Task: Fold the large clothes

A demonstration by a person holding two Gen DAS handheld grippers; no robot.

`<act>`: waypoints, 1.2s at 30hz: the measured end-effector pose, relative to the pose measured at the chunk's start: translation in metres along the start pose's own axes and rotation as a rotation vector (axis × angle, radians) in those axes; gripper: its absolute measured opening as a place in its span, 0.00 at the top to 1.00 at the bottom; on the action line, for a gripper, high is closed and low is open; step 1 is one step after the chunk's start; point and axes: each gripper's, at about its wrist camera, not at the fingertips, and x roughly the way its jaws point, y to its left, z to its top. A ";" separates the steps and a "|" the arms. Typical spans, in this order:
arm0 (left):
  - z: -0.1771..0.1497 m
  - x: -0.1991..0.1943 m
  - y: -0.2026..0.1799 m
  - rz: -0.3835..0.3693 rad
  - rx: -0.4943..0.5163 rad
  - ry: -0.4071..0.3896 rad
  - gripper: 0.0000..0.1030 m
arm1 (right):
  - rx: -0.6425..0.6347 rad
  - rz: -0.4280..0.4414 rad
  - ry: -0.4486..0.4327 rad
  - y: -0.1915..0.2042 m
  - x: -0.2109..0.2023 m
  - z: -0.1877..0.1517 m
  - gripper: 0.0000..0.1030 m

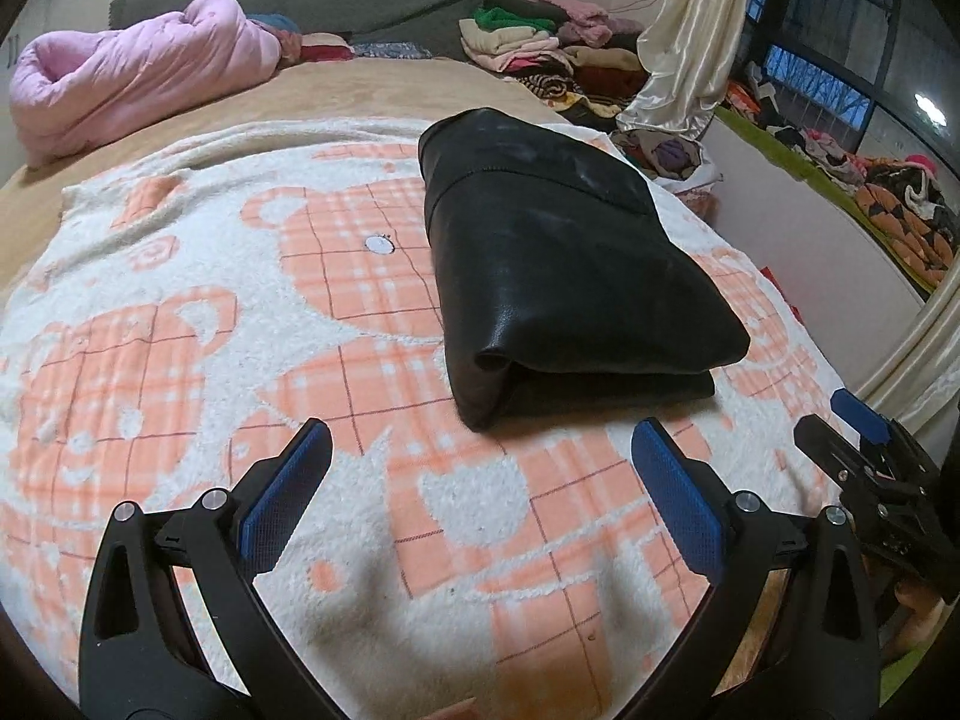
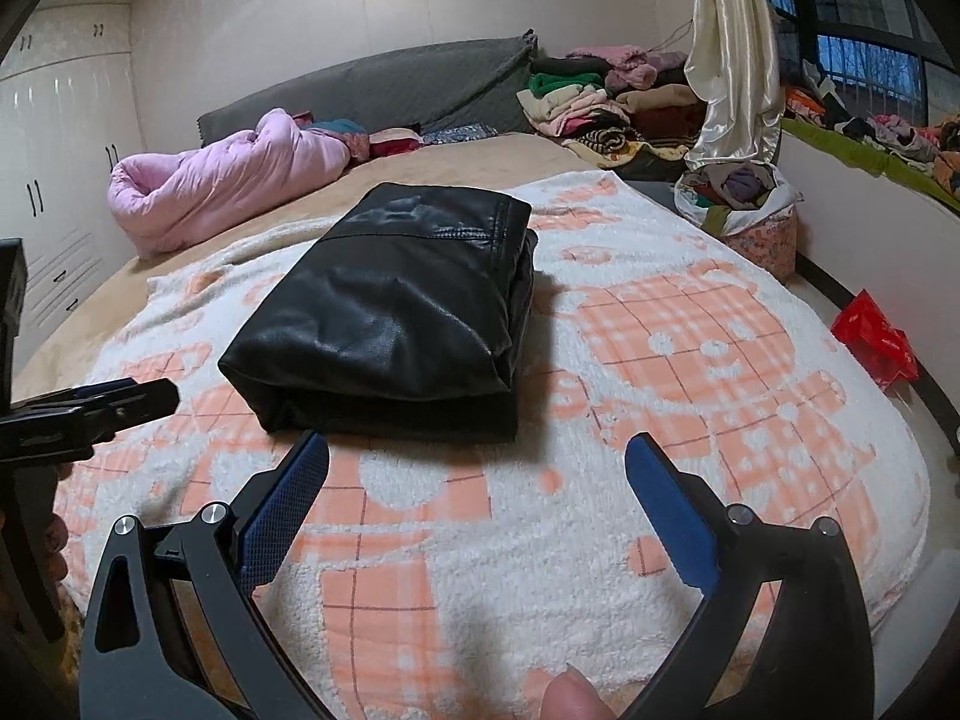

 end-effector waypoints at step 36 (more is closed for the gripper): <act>-0.001 0.000 0.005 0.053 0.012 0.007 0.09 | -0.001 -0.019 0.016 0.000 0.003 -0.002 0.04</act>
